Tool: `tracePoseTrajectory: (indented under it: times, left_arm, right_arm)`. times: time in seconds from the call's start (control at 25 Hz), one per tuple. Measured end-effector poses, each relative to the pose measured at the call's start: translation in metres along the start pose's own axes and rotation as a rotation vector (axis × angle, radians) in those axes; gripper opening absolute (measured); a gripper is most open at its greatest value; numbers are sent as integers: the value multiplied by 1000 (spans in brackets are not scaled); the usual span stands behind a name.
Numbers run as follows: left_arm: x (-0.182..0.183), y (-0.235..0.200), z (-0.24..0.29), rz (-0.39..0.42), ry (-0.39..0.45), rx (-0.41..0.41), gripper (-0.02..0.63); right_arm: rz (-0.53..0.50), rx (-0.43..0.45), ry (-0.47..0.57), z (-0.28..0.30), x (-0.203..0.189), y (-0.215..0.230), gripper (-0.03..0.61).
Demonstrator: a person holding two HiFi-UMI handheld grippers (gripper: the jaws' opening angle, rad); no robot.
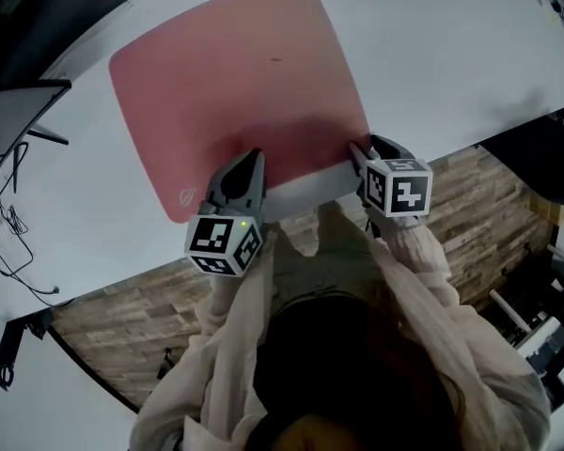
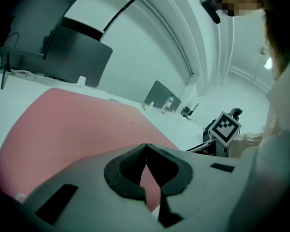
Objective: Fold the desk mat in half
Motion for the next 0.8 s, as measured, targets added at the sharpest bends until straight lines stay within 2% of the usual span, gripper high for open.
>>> tracePoseTrajectory:
  times: [0.28,0.36,0.4,0.44,0.68,0.8]
  left_arm:
    - [-1,-1,4,15,-30,-74,27]
    - [-2,4,4,19,-32,-86,26]
    - [-3,6,4,21,-32,-90,26]
    - [-4,9,3,24,-32,-94,27]
    - [-6,17,-2,21,-15,-90,28]
    - [-2,14,-12,17,16,-68,28]
  right_arm:
    - [49,1,10,-2,1,-4,134]
    - [89,28,31,-4,4,-3,117]
    - [124,55,48,-6,5,-5,63]
    - [156,78,65,-8,6,-6,51]
    - [166,155,137,-28,15,-17,51]
    - [129,189,190,-44,28,-28,51]
Point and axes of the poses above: the fingertips, and each gripper's own axes: z forward along the fingers, y to its right, x out of its top, the point moved 5 cm from there along -z, backward along the fingers, and after that the axes turned 6 degrees about -z, right-handed, at the moved point
